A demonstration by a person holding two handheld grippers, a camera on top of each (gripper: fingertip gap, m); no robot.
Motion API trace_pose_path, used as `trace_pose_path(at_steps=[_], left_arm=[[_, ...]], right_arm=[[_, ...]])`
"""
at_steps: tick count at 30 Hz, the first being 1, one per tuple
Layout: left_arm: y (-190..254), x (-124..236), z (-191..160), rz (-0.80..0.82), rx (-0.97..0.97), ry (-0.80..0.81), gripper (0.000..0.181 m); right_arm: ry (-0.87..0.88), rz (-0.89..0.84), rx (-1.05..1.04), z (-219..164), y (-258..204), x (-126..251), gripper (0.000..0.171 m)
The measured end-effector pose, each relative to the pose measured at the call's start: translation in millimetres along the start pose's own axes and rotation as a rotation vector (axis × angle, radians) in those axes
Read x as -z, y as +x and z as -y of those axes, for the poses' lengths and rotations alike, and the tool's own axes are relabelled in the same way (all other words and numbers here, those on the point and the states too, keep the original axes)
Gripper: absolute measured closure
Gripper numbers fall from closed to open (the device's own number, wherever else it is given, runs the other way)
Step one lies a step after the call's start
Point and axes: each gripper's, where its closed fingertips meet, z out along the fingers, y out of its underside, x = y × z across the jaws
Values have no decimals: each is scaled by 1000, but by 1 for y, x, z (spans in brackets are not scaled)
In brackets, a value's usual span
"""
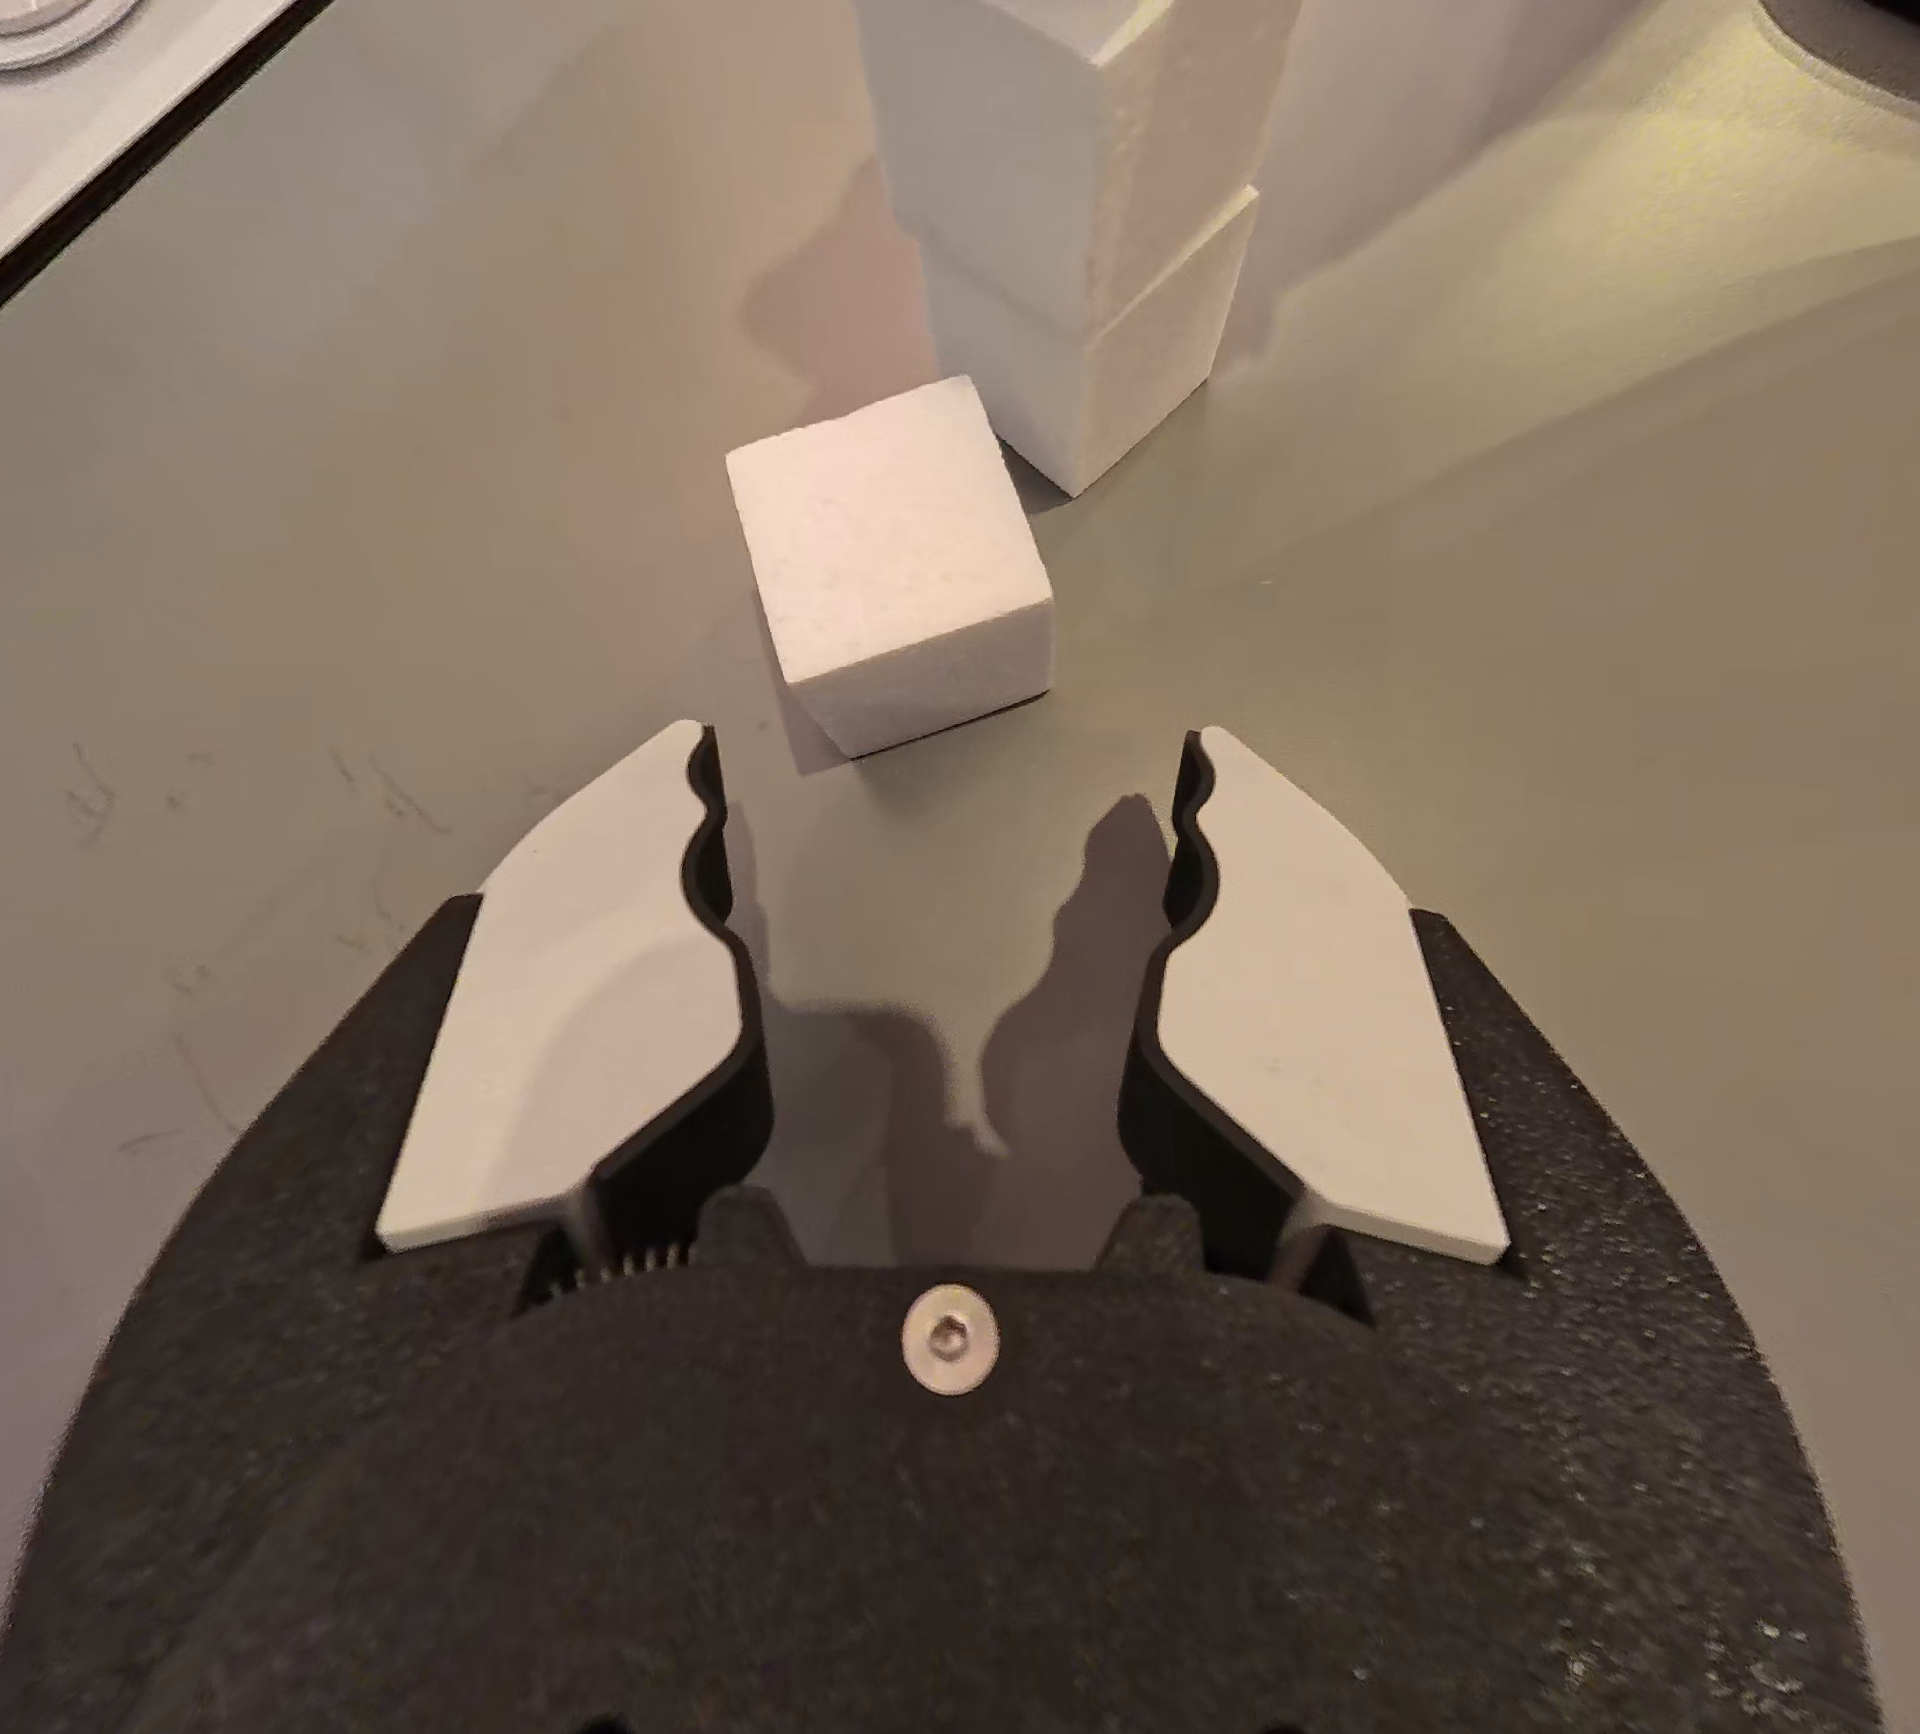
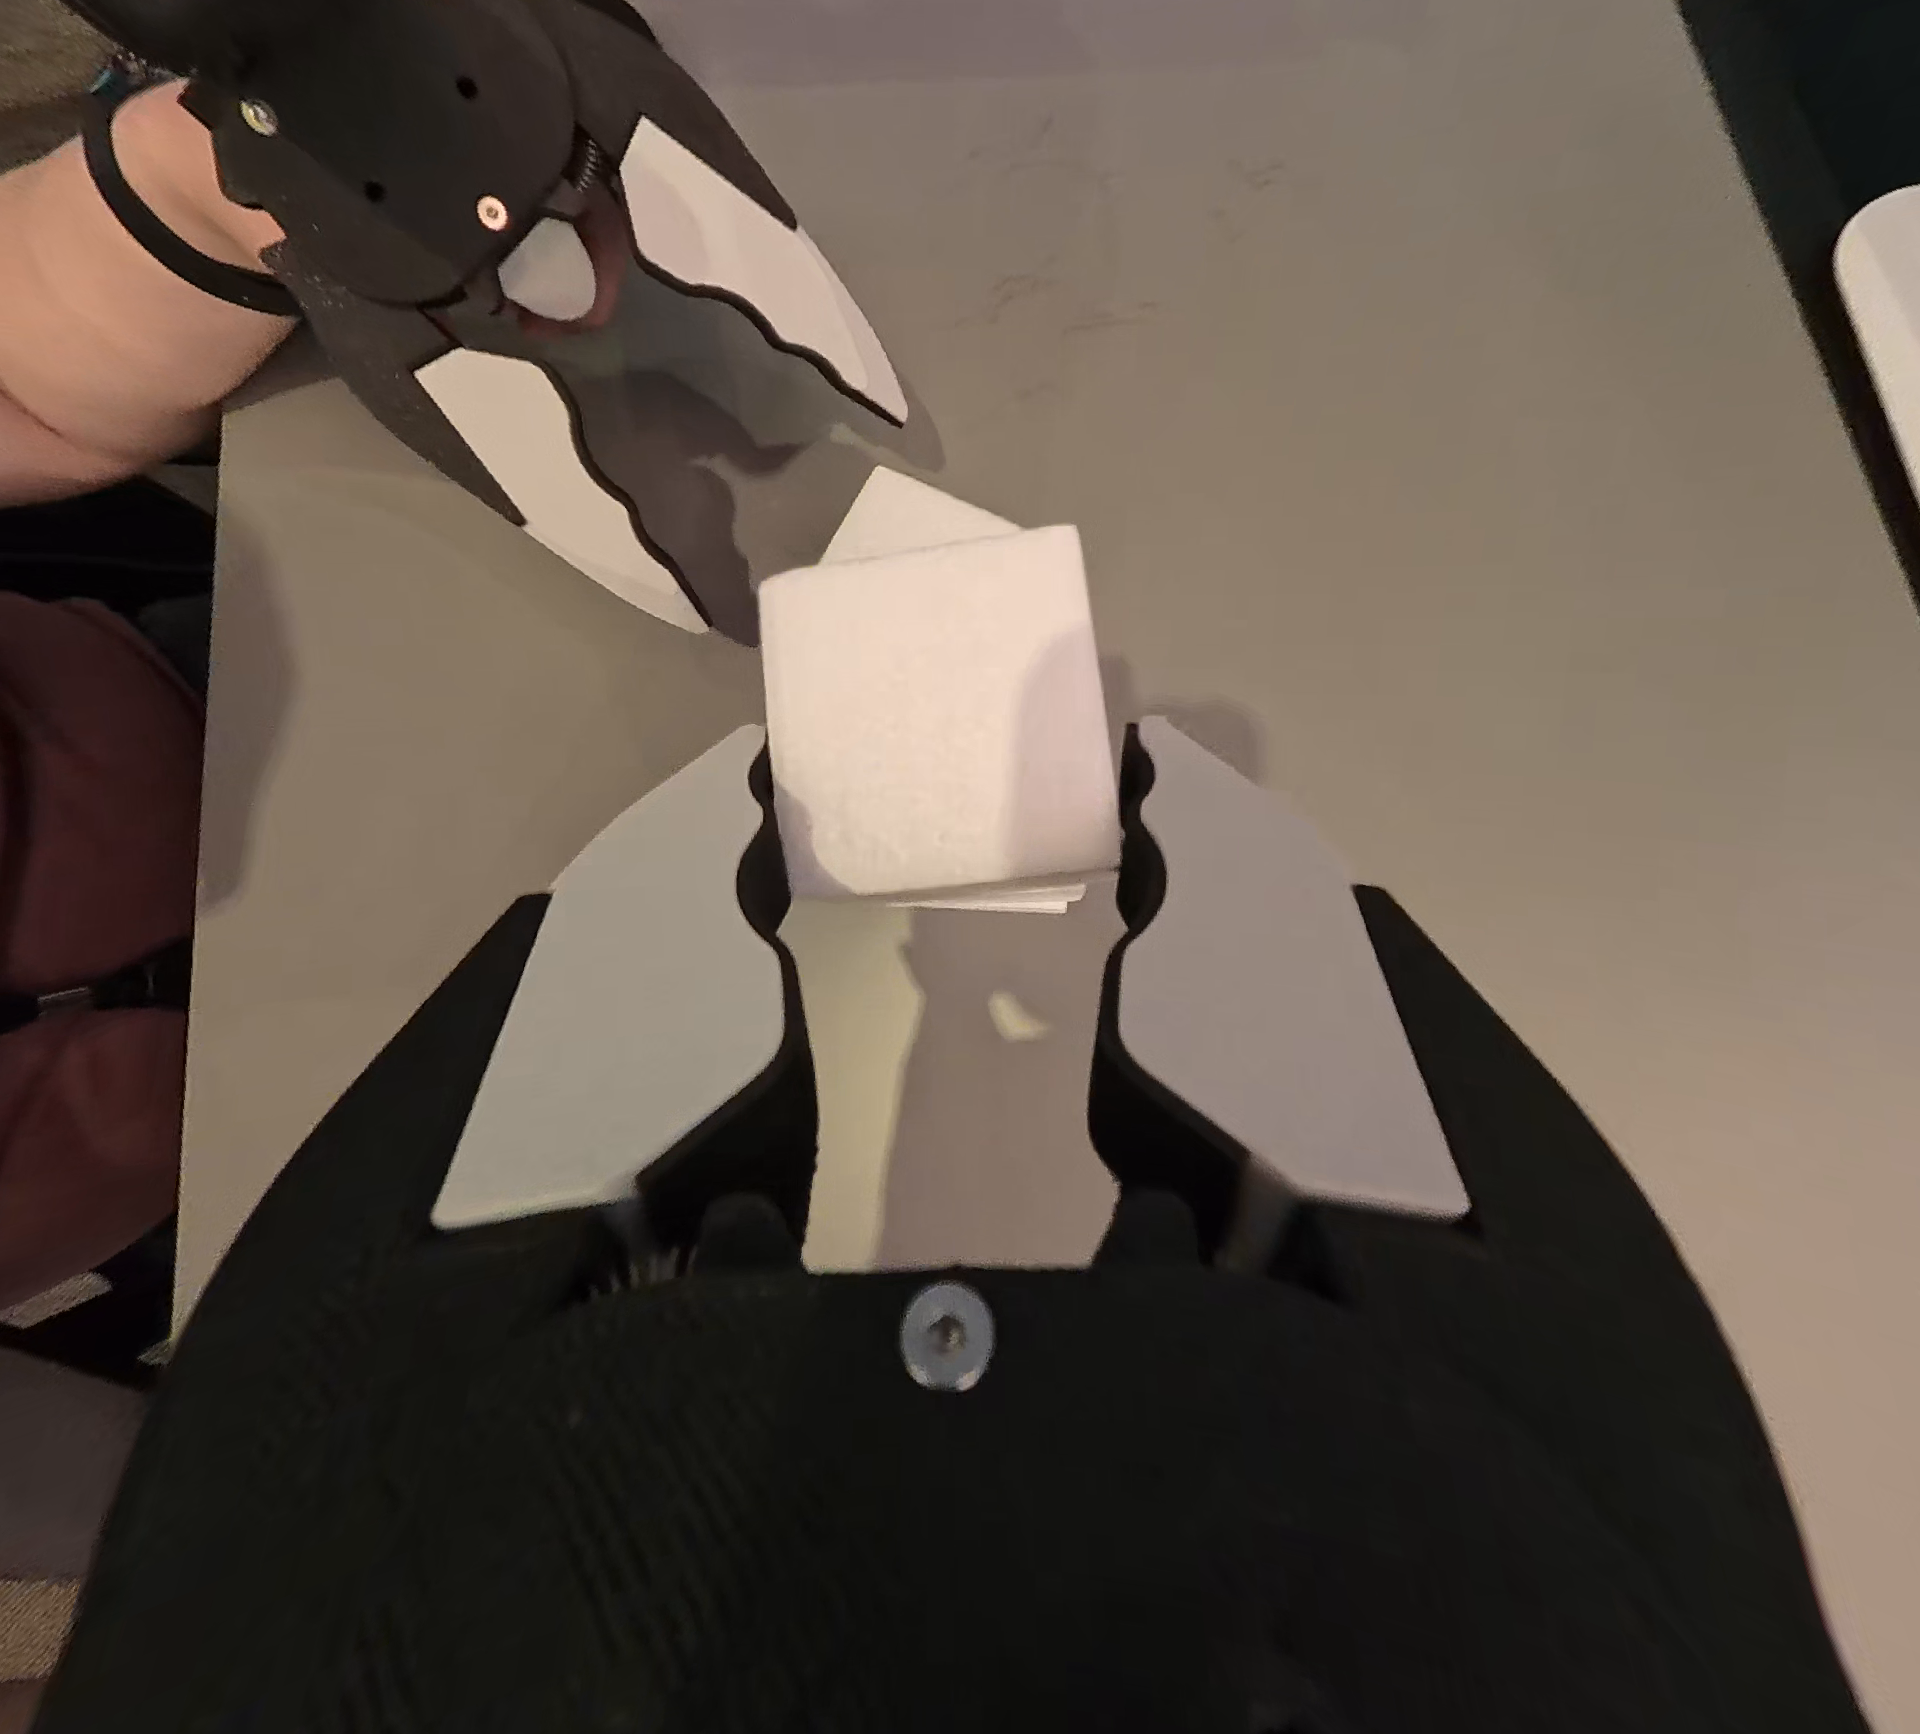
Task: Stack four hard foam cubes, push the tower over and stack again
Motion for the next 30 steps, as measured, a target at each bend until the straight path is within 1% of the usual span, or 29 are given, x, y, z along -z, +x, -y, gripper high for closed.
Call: trace_pose_path(at_steps=[9,12,15,18,21,22,23,24,26,27,28,30], left_arm=[[0,0,-3,1,10,-12,98],[-4,-1,-2,25,25,-4,94],[-6,-5,5,43,81,42,93],[-6,-16,10,73,129,64,91],[-7,-31,10,127,140,30,94],[-9,-35,10,149,145,15,97],[-11,-38,10,168,145,9,104],[-15,-40,11,184,137,16,118],[-31,-39,11,250,138,32,121],[-35,-36,11,245,148,46,121],[-39,-30,14,237,171,72,121],[-50,-7,26,250,205,150,121]], right_arm=[[-6,15,-36,-3,1,-6,108],[-2,19,-27,-3,0,-6,108],[4,21,-1,-3,-3,-2,97],[20,-20,36,-4,2,12,97],[42,-28,46,-9,5,30,98],[50,-28,44,-12,6,36,98],[58,-33,44,-15,8,42,98],[67,-39,46,-18,10,49,99],[89,-40,50,-25,14,62,100],[105,-41,50,-29,16,70,102],[126,-47,46,-33,20,77,103],[179,-47,4,-43,29,91,104]])
